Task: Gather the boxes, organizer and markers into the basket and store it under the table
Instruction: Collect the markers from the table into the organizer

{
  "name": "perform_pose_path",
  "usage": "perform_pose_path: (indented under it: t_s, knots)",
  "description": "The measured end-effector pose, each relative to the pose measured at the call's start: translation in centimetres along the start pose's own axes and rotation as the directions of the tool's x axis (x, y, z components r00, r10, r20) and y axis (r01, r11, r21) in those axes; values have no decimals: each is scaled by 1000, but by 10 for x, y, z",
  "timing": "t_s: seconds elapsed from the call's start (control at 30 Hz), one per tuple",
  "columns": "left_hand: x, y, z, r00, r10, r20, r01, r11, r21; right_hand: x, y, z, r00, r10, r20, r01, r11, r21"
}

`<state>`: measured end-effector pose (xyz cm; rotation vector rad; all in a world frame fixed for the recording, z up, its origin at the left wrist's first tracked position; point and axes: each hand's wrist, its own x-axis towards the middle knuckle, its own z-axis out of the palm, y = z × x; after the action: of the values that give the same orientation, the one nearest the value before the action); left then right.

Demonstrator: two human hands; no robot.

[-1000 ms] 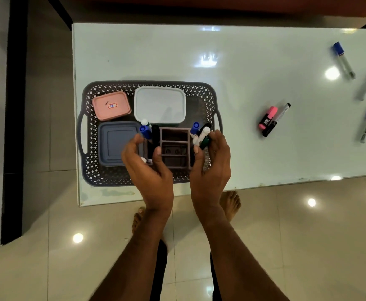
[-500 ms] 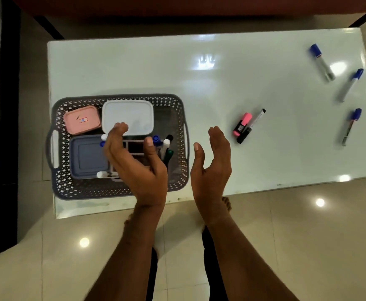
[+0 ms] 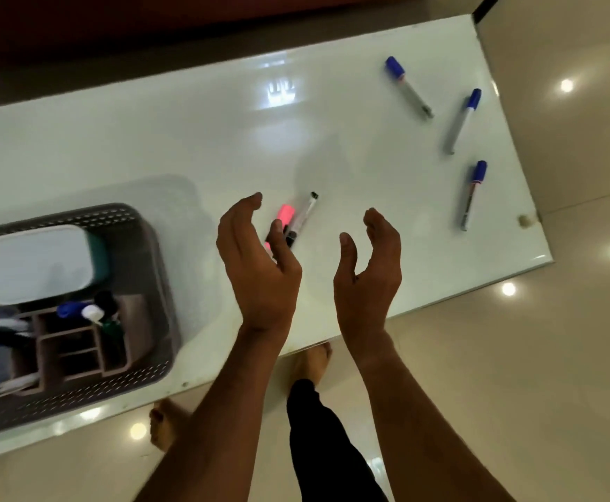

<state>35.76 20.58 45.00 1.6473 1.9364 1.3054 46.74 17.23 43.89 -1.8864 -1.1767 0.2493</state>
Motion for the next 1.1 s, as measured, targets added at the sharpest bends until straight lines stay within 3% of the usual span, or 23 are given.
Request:
perform_pose_path:
  t_s: [0.2,0.4,0.63,0.9,1.1]
  knots:
    - [-13,6,73,968,-17,252,-19,990,141,57,70,-26,996,68,-50,-75,988,-132]
    - [-12,-3,107,916,-72,396,-98,914,394,103,126,-38,985,116,-126,-146,954,-261]
    - [-3,-5,126,911,-142,388,-76,865,496,150,170,-36,945,315,-89,-319,829,-460]
    - [15,15,153,906,-198,373,-2,881,472,172,177,-29,906,416,-81,-415,834,-364]
    - [39,65,196,886,-341,315,256,925,281,193,172,-31,881,461,-102,-470,835,-286]
